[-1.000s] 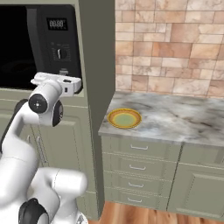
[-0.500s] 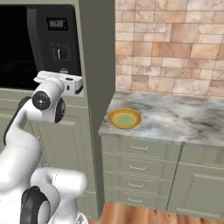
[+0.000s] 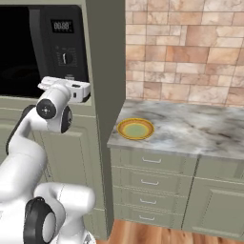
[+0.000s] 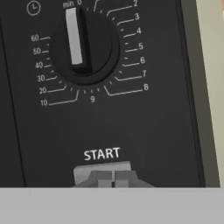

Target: Pick the chicken drumstick from the counter and place it in the microwave. Then turn on the microwave.

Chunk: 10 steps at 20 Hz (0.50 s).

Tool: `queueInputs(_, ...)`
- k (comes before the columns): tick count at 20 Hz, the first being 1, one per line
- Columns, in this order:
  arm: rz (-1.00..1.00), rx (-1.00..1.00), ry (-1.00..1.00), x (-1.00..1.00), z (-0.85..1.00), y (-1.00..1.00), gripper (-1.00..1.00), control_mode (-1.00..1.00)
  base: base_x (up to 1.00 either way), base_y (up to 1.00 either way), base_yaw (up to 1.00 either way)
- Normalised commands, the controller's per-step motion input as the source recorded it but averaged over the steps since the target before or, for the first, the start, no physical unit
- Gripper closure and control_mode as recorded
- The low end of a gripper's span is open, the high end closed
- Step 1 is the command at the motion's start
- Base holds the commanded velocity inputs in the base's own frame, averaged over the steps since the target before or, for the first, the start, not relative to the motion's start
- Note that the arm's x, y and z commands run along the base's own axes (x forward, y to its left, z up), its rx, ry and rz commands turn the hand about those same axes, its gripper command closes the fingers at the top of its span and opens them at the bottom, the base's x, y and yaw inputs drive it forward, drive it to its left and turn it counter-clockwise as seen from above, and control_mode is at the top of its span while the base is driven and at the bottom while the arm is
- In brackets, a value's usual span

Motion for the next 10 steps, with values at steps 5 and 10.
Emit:
queueInputs(5,0.00,0.00,-0.02,0.06,-0.01,0.08,1.00,-1.00,0.00,0.00,0.00)
queueInputs(10,0.00,0.00,-0.03,-0.31,0.00,0.06,1.00,-1.00,0.00,0.00,0.00)
